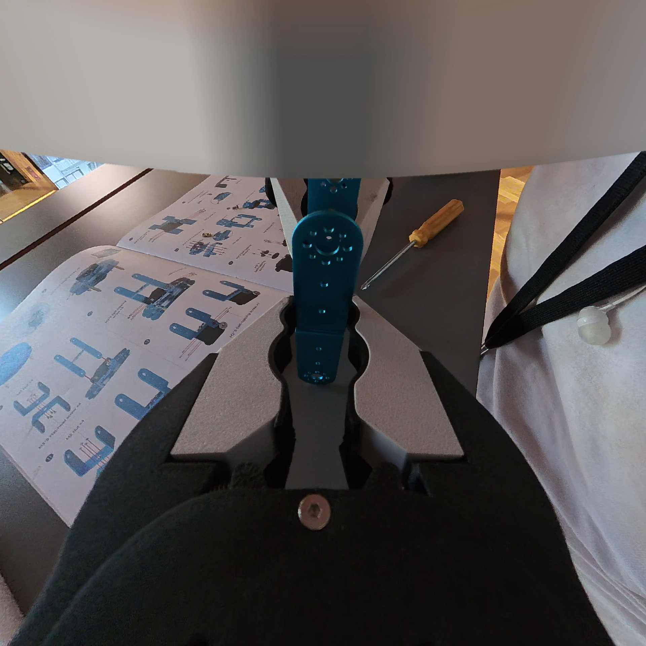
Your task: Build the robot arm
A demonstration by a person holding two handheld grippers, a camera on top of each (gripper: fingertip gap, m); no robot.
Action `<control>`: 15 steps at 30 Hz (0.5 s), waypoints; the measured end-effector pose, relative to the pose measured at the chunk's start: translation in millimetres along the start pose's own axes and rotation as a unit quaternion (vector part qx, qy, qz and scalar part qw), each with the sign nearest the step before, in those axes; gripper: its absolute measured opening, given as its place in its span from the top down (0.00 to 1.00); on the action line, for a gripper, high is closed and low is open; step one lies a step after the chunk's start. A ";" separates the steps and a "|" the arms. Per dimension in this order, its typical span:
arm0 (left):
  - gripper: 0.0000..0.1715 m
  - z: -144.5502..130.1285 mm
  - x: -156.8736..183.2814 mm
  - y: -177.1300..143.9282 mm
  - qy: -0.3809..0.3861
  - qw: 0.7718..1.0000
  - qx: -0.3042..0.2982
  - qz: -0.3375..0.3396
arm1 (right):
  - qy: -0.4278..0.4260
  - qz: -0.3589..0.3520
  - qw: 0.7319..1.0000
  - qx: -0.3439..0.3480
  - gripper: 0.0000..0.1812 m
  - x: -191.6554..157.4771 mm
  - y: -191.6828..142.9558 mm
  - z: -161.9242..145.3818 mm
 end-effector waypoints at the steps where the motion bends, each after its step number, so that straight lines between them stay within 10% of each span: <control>1: 0.85 -0.1 0.2 0.0 0.003 1.000 0.001 0.001 | -0.005 -0.003 1.000 -0.001 0.86 -0.9 0.5 0.1; 15: 0.85 -0.3 -1.1 -0.6 -0.005 1.000 -0.002 -0.003 | -0.012 -0.005 1.000 -0.007 0.85 0.8 3.8 2.0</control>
Point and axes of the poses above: each gripper's, where its closed fingertips meet, y out along the fingers, z out of its top, x = y × z across the jaws, the point moved 6 cm from there along -y, back along the fingers, and after that the axes turned 14 degrees about z, right-handed, at the moved point
